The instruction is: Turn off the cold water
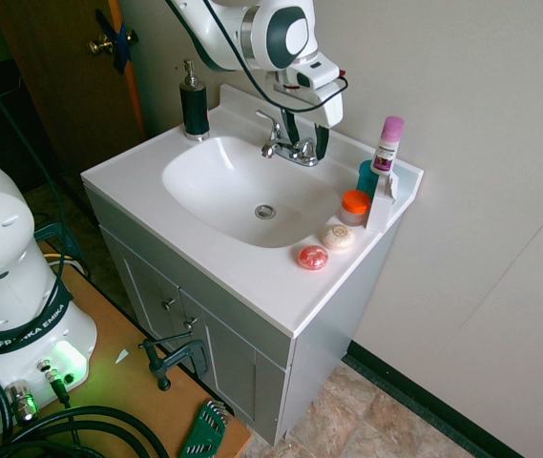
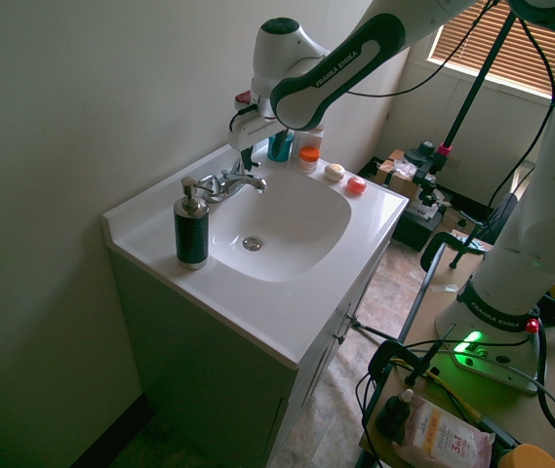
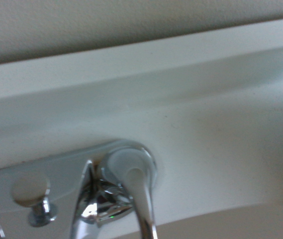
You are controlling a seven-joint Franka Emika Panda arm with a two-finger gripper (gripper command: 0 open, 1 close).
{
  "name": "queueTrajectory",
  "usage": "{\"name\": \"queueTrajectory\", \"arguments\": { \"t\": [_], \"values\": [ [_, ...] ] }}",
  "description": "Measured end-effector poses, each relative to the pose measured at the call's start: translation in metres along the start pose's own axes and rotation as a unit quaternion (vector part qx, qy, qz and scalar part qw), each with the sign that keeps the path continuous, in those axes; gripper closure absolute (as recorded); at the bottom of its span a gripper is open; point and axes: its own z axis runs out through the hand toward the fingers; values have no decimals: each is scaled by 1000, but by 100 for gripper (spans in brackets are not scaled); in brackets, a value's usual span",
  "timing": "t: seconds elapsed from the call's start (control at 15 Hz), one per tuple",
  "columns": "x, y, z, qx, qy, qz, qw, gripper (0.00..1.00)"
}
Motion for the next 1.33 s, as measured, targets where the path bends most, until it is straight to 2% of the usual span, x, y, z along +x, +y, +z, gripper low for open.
{"name": "queueTrajectory", "arguments": {
  "t": [0.47,0.73,1.0,1.13,1.33],
  "values": [
    [31,21,22,-7,13,26,1000,0],
    [50,2,22,1,25,27,999,0],
    [50,3,18,-1,22,21,1000,0],
    [42,16,9,2,13,14,1000,0],
    [10,48,-10,4,-28,-3,1000,0]
  ]
}}
